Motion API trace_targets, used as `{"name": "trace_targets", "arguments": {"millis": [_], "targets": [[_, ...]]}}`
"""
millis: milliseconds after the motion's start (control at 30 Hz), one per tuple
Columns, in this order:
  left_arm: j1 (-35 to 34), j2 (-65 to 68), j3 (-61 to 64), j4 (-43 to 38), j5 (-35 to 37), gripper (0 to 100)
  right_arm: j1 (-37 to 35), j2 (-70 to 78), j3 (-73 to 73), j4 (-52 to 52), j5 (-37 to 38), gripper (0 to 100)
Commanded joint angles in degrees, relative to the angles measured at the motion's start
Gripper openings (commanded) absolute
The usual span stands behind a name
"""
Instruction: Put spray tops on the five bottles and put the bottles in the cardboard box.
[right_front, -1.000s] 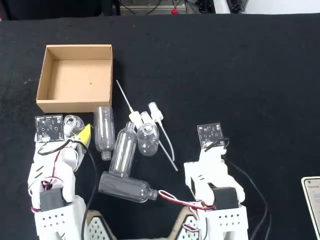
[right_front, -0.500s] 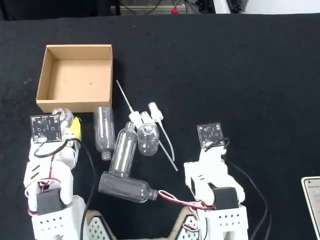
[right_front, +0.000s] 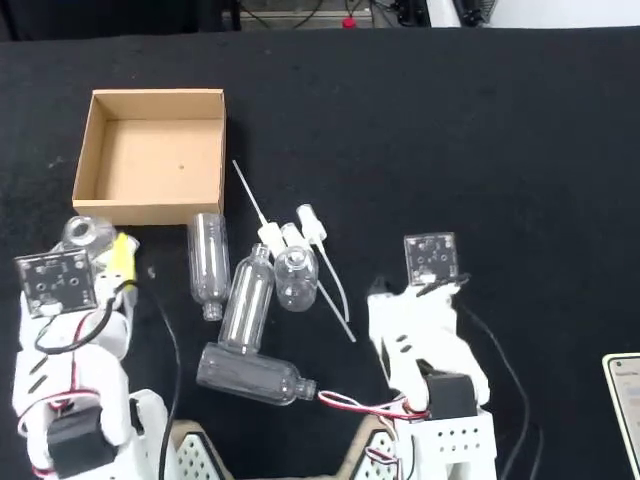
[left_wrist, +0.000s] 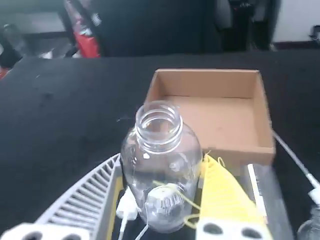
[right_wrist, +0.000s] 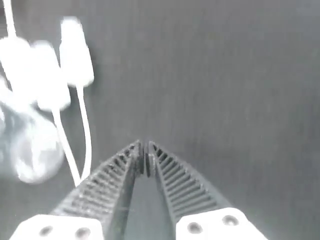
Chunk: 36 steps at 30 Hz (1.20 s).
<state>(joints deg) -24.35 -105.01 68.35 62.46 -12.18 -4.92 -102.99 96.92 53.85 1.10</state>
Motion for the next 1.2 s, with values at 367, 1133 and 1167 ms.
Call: {"name": "trace_targets", "arguments": {"millis": [367, 1133, 1167], "targets": [[-18.1, 0.6, 4.6, 1.8, -0.7, 11, 1.7, -5.5, -15.2, -3.7, 12.8, 10.3], [-22.0, 0.5, 6.4, 1.2, -5.9, 11, -5.4, 51.8, -54.7, -2.2, -0.4, 10.6], [-22.0, 0.5, 6.5, 1.2, -5.9, 11, -6.8, 53.2, -55.3, -2.3, 0.5, 10.6]]}}
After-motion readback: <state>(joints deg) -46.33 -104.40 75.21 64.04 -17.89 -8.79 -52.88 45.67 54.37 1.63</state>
